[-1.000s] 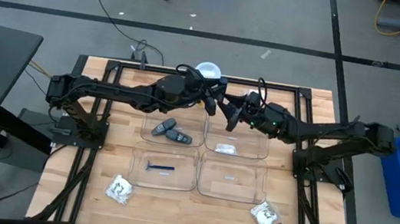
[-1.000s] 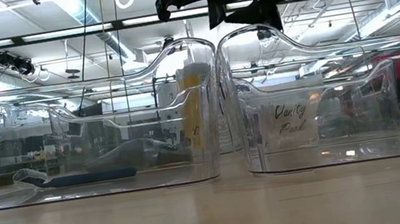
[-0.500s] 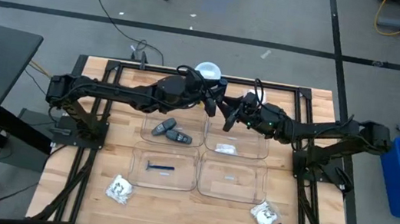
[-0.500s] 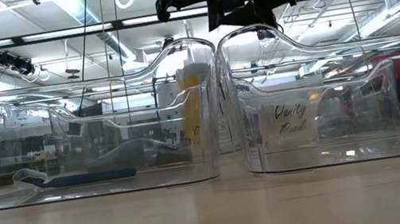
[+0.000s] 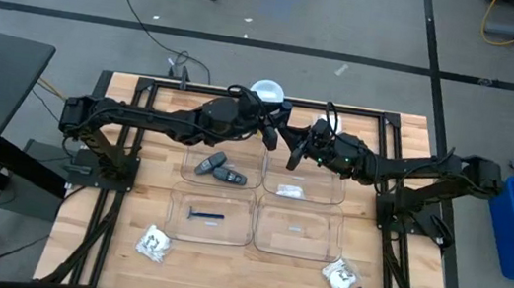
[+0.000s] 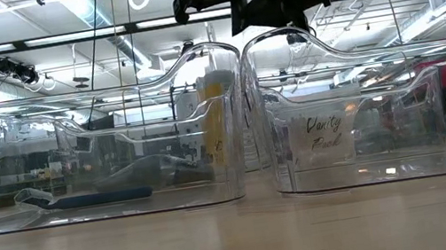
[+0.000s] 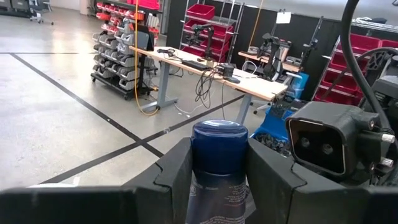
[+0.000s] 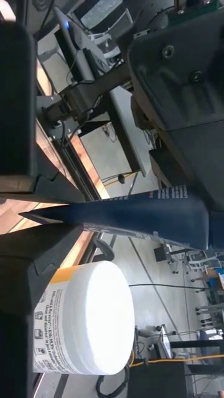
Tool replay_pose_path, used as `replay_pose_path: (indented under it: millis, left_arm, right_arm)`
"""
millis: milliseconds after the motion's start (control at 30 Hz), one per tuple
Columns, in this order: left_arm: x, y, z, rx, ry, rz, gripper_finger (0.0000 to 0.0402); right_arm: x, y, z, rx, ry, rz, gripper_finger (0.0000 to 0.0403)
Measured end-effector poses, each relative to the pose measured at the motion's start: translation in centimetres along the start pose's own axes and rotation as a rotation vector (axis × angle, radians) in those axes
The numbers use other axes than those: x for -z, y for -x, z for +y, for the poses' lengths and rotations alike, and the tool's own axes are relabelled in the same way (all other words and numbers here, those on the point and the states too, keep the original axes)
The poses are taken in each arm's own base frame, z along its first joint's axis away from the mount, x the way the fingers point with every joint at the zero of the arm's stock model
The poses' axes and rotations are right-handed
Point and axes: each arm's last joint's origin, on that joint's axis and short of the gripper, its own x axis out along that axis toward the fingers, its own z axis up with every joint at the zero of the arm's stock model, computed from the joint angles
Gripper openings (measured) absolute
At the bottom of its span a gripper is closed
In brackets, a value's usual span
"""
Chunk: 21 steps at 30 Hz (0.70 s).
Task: Pick & Place Travel size toiletries
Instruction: Put the left blue shaver cream into the bottom right transparent bin
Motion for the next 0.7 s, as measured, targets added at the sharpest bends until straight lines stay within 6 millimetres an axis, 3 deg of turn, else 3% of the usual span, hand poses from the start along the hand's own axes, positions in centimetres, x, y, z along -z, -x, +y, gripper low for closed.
replay_pose_path:
  millis: [700]
  left_arm:
    - [0.0, 0.0, 0.02, -0.003, 0.001, -0.001, 0.0139]
  right_arm:
    - [0.02, 0.0, -0.01, 0.001, 0.001, 0.001, 0.0046]
